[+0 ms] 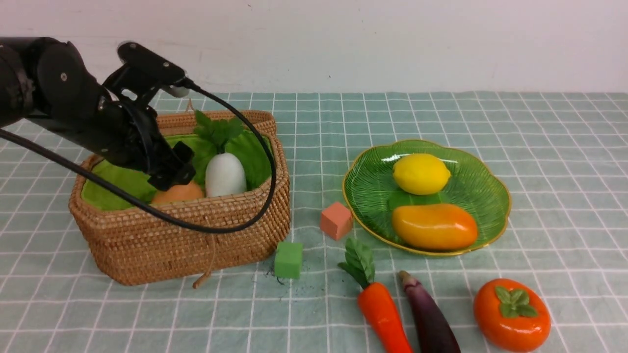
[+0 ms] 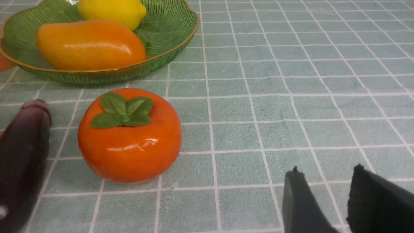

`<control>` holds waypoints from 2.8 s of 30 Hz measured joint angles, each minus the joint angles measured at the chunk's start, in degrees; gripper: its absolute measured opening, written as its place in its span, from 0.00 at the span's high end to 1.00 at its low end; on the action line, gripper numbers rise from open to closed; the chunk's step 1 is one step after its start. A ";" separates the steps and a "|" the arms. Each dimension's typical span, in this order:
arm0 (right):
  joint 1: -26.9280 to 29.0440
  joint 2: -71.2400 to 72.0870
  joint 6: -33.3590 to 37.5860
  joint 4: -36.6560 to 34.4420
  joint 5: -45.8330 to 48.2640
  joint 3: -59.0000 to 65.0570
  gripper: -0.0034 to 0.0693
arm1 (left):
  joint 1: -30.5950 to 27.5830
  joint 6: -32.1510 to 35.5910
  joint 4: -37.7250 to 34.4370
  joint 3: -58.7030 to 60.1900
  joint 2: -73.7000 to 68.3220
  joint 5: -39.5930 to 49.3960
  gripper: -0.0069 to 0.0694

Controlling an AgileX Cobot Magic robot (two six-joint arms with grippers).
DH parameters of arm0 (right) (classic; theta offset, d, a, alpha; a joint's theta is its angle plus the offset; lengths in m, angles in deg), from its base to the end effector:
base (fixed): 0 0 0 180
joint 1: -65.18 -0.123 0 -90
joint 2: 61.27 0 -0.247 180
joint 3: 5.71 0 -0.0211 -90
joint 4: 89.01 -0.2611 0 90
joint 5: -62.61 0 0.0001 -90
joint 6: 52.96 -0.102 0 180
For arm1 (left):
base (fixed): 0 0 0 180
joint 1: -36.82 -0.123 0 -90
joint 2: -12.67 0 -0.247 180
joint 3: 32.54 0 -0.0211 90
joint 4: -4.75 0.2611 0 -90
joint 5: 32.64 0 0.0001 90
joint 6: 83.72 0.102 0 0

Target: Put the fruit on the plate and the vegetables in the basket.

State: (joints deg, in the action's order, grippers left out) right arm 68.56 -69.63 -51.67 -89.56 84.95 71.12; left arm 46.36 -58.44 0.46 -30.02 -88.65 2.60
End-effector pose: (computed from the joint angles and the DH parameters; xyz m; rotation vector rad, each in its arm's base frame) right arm 0.1111 -0.0062 0.1710 0.0401 1.8766 -0.0465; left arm 0.3679 -0.0663 0.2462 0.6734 2.3301 0.0445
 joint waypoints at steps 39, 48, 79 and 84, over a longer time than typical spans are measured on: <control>0.00 0.00 0.00 0.00 0.00 0.00 0.62 | 0.00 -26.98 -8.82 23.30 58.38 34.87 0.93; 0.00 0.00 0.00 0.00 0.00 0.00 0.62 | 0.00 -26.98 -3.85 23.30 58.38 34.87 0.93; 0.00 0.00 0.00 0.00 0.00 0.00 0.62 | -11.12 -34.14 -0.17 74.55 92.94 -10.00 0.93; 0.00 0.00 0.00 0.00 0.00 0.00 0.62 | -11.12 -34.14 -0.96 74.91 93.06 -13.32 0.92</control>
State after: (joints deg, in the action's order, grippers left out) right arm 68.56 -69.63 -51.67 -89.56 84.95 71.12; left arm 35.24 -92.58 -0.50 44.89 4.41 -10.72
